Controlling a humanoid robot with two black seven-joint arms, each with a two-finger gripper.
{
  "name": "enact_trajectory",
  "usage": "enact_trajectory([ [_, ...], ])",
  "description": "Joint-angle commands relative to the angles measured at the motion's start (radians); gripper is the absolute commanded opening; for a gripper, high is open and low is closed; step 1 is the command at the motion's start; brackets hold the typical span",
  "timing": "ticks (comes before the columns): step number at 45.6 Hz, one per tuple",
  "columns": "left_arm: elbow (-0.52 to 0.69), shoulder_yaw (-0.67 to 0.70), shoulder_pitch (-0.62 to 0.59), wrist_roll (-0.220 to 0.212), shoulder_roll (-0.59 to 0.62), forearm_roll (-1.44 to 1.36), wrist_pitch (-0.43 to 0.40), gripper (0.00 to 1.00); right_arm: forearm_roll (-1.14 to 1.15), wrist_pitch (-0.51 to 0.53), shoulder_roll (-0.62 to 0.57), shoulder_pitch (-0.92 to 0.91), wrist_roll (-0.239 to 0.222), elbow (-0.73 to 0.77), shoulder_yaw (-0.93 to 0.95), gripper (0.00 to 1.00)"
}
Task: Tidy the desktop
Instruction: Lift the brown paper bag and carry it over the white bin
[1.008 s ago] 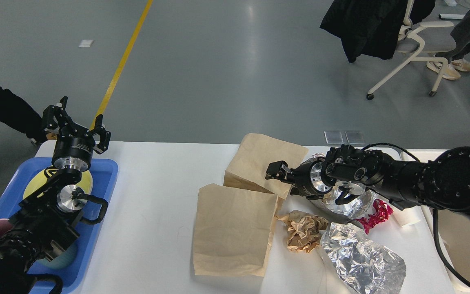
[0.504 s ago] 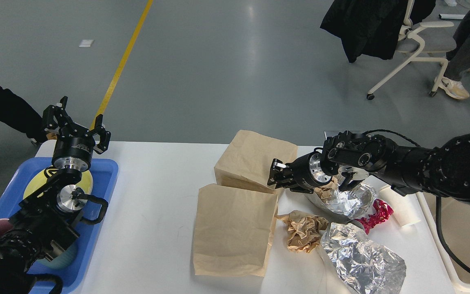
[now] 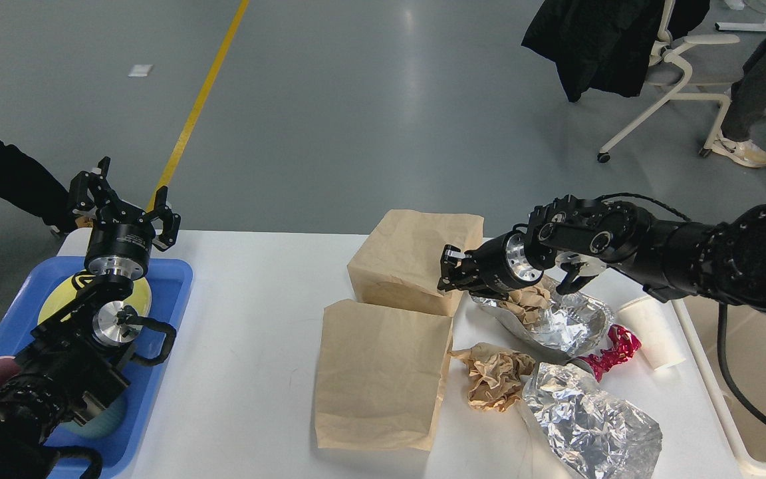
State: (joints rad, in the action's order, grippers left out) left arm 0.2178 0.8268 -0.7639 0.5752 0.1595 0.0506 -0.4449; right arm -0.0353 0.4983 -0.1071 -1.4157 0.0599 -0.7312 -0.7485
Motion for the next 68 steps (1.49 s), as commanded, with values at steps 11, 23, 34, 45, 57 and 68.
enact_trajectory([
  [11, 0.000, 0.000, 0.000, 0.000, 0.000, 0.000, 0.000, 0.96, 0.008, 0.284, -0.135, -0.387, -0.003, -0.119, -0.014, 0.00],
  [23, 0.000, 0.000, -0.002, 0.000, 0.000, 0.000, 0.000, 0.96, 0.026, 0.462, -0.232, -0.634, -0.011, -0.162, -0.095, 0.00],
  [34, 0.000, 0.000, 0.000, 0.000, 0.000, 0.000, 0.000, 0.96, 0.031, 0.462, -0.299, -0.752, -0.011, -0.229, -0.268, 0.00],
  [45, 0.000, 0.000, 0.000, 0.000, 0.000, 0.000, 0.000, 0.96, 0.118, 0.462, -0.405, -0.756, -0.011, -0.217, -0.504, 0.00],
  [57, 0.000, 0.000, 0.000, 0.000, 0.000, 0.000, 0.000, 0.96, 0.345, 0.462, -0.589, -0.648, -0.012, -0.099, -0.693, 0.00],
  [68, 0.000, 0.000, 0.000, 0.000, 0.000, 0.000, 0.000, 0.96, 0.502, 0.165, -0.687, -0.349, -0.011, -0.083, -0.689, 0.00],
])
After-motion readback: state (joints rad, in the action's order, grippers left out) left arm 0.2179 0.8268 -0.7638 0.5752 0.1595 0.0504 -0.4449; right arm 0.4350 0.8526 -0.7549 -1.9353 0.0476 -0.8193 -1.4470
